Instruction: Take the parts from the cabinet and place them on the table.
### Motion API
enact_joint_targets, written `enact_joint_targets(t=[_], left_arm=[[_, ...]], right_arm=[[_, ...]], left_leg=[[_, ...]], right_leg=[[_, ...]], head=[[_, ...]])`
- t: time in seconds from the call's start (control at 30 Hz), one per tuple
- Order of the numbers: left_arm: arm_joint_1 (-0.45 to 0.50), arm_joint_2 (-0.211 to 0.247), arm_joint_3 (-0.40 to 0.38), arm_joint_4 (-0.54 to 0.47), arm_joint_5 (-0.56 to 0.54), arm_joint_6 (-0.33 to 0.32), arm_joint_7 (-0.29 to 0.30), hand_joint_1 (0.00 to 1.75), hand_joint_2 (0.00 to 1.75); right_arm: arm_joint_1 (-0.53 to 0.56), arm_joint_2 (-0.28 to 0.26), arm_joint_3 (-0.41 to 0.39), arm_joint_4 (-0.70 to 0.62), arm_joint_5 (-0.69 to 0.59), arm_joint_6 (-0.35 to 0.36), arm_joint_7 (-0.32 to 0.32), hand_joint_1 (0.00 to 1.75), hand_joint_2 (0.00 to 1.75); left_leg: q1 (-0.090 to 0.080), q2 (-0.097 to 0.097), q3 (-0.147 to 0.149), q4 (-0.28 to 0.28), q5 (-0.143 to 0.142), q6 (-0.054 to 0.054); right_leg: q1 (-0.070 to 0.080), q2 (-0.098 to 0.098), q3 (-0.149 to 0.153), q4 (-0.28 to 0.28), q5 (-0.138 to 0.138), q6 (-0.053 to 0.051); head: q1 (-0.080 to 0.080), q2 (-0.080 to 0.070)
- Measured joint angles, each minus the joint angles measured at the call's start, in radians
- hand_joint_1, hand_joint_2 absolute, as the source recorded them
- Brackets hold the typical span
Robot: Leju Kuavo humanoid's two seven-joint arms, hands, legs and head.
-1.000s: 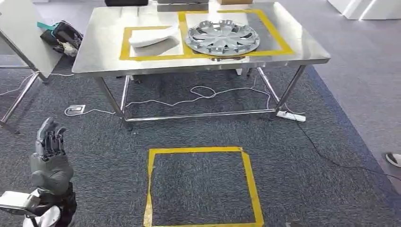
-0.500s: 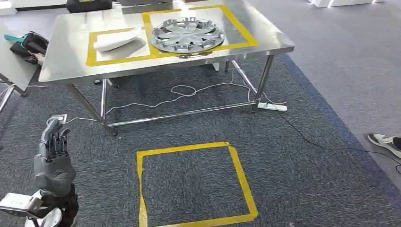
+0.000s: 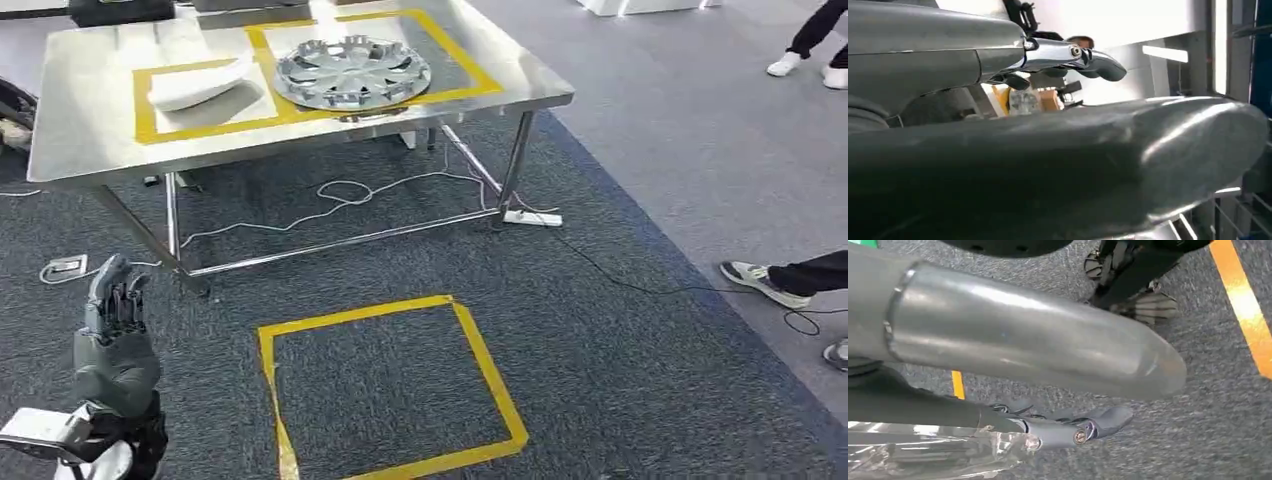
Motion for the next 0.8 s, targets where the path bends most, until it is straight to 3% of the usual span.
enact_joint_targets(t=[0.03, 0.07, 0.1, 0.13, 0.2, 0.27, 0.3, 0.33, 0.37, 0.43, 0.47, 0.5, 0.53, 0.6, 0.63, 0.67, 0.7, 0.77, 0.8], left_arm=[[0.000, -0.001, 0.000, 0.000, 0.000, -0.001, 0.000, 0.00, 0.00], [0.000, -0.002, 0.000, 0.000, 0.000, -0.002, 0.000, 0.00, 0.00], [0.000, -0.004, 0.000, 0.000, 0.000, -0.004, 0.000, 0.00, 0.00], [0.000, -0.006, 0.000, 0.000, 0.000, -0.006, 0.000, 0.00, 0.00], [0.000, -0.006, 0.000, 0.000, 0.000, -0.010, 0.000, 0.00, 0.00], [0.000, -0.008, 0.000, 0.000, 0.000, -0.013, 0.000, 0.00, 0.00], [-0.001, -0.010, 0.000, 0.000, 0.000, -0.014, 0.000, 0.00, 0.00], [-0.002, -0.010, 0.000, 0.000, 0.000, -0.015, 0.000, 0.00, 0.00], [-0.002, -0.009, 0.000, -0.001, 0.000, -0.016, 0.000, 0.00, 0.00], [0.000, -0.009, 0.000, 0.000, 0.000, -0.016, 0.000, 0.00, 0.00], [0.000, -0.009, 0.000, 0.000, 0.000, -0.016, 0.000, 0.00, 0.00], [0.000, -0.009, 0.000, 0.000, 0.000, -0.016, 0.000, 0.00, 0.00], [0.000, -0.009, 0.000, 0.000, 0.000, -0.016, 0.000, 0.00, 0.00], [0.000, -0.009, 0.000, 0.000, 0.000, -0.016, 0.000, 0.00, 0.00], [-0.001, -0.009, 0.000, 0.000, 0.000, -0.016, 0.000, 0.00, 0.00], [-0.001, -0.009, 0.000, 0.000, 0.000, -0.016, 0.000, 0.00, 0.00], [-0.001, -0.010, 0.000, 0.000, 0.000, -0.018, 0.000, 0.00, 0.00], [-0.002, -0.011, 0.001, 0.000, 0.000, -0.020, 0.000, 0.00, 0.00], [-0.004, -0.013, 0.001, 0.000, 0.000, -0.021, 0.000, 0.00, 0.00]], right_arm=[[0.002, 0.000, 0.000, 0.000, -0.001, 0.000, 0.000, 0.00, 0.00], [0.002, 0.000, 0.000, 0.000, -0.001, 0.000, 0.000, 0.00, 0.00], [0.001, 0.000, -0.001, 0.000, -0.001, -0.001, -0.001, 0.00, 0.00], [-0.001, 0.000, -0.001, 0.000, 0.000, -0.001, -0.003, 0.00, 0.00], [-0.006, 0.000, -0.001, 0.000, 0.001, -0.002, -0.008, 0.00, 0.00], [-0.002, 0.000, -0.002, 0.000, 0.002, 0.000, -0.011, 0.00, 0.00], [-0.001, 0.001, -0.002, 0.000, 0.003, 0.001, -0.011, 0.00, 0.00], [-0.002, 0.003, -0.003, 0.000, 0.003, 0.001, -0.012, 0.00, 0.00], [-0.003, 0.003, -0.005, 0.000, 0.003, 0.001, -0.012, 0.00, 0.00], [-0.007, 0.003, -0.008, 0.000, 0.003, 0.001, -0.013, 0.00, 0.00], [-0.006, 0.003, -0.009, 0.000, 0.003, 0.002, -0.013, 0.00, 0.00], [-0.004, 0.003, -0.009, 0.000, 0.003, 0.002, -0.013, 0.00, 0.00], [-0.002, 0.003, -0.010, 0.000, 0.003, 0.002, -0.013, 0.00, 0.00], [-0.002, 0.005, -0.010, 0.000, 0.003, 0.002, -0.013, 0.00, 0.00], [-0.003, 0.005, -0.010, 0.000, 0.003, 0.002, -0.013, 0.00, 0.00], [-0.005, 0.005, -0.010, 0.000, 0.003, 0.002, -0.013, 0.00, 0.00], [-0.006, 0.005, -0.010, 0.000, 0.003, 0.002, -0.013, 0.00, 0.00], [-0.001, 0.005, -0.010, 0.000, 0.004, 0.001, -0.009, 0.00, 0.00], [0.002, 0.005, -0.010, 0.000, 0.004, 0.001, -0.008, 0.00, 0.00]], left_leg=[[0.000, 0.008, 0.001, 0.000, 0.000, 0.000], [0.000, 0.016, 0.002, 0.001, -0.001, -0.001], [0.000, 0.023, 0.004, 0.001, -0.002, -0.004], [-0.004, 0.029, 0.006, 0.001, -0.004, -0.008], [-0.012, 0.040, 0.004, 0.006, -0.004, -0.020], [-0.009, 0.054, 0.006, 0.002, 0.000, -0.028], [-0.008, 0.055, 0.003, 0.004, -0.007, -0.035], [-0.005, 0.022, -0.003, 0.024, -0.026, -0.042], [-0.005, -0.004, -0.028, 0.081, -0.065, -0.046], [-0.004, -0.018, -0.106, 0.248, -0.144, -0.049], [-0.004, -0.018, -0.138, 0.313, -0.162, -0.049], [-0.004, -0.018, -0.143, 0.323, -0.153, -0.050], [-0.003, -0.019, -0.126, 0.290, -0.122, -0.048], [-0.003, -0.030, -0.047, 0.138, -0.039, -0.042], [-0.001, -0.068, 0.002, 0.050, -0.012, -0.037], [-0.001, -0.107, 0.026, -0.005, -0.016, -0.031], [-0.001, -0.093, 0.025, -0.004, -0.016, -0.032], [-0.008, -0.083, 0.026, -0.006, -0.016, -0.020], [-0.001, -0.074, 0.032, -0.017, -0.008, -0.011]], right_leg=[[0.000, -0.002, 0.032, -0.055, 0.034, -0.001], [0.000, -0.007, 0.081, -0.145, 0.077, -0.004], [0.000, -0.024, 0.134, -0.238, 0.113, -0.006], [0.002, -0.061, 0.169, -0.304, 0.119, -0.007], [0.007, -0.046, 0.174, -0.315, 0.119, -0.025], [0.011, -0.031, 0.168, -0.313, 0.122, -0.035], [0.004, -0.024, 0.171, -0.319, 0.129, -0.046], [0.002, -0.017, 0.168, -0.319, 0.131, -0.050], [0.001, -0.010, 0.165, -0.319, 0.133, -0.057], [0.001, 0.008, 0.158, -0.319, 0.137, -0.062], [0.001, 0.019, 0.156, -0.319, 0.138, -0.062], [0.001, 0.027, 0.156, -0.319, 0.140, -0.062], [0.000, 0.039, 0.156, -0.319, 0.141, -0.059], [-0.002, 0.061, 0.156, -0.319, 0.146, -0.053], [-0.005, 0.071, 0.156, -0.319, 0.149, -0.048], [0.001, 0.081, 0.151, -0.312, 0.147, -0.040], [-0.004, 0.089, 0.150, -0.319, 0.150, -0.035], [-0.009, 0.102, 0.139, -0.329, 0.155, -0.022], [-0.008, 0.108, 0.140, -0.332, 0.155, -0.016]], head=[[0.001, 0.000], [0.000, 0.000], [0.000, 0.000], [0.000, 0.000], [-0.005, 0.000], [-0.002, 0.000], [-0.002, 0.000], [-0.004, 0.000], [-0.005, 0.000], [-0.004, 0.000], [-0.005, 0.000], [-0.003, 0.000], [-0.005, 0.000], [-0.004, 0.000], [-0.005, 0.000], [-0.004, 0.000], [0.000, 0.000], [-0.002, 0.000], [-0.004, 0.000]])
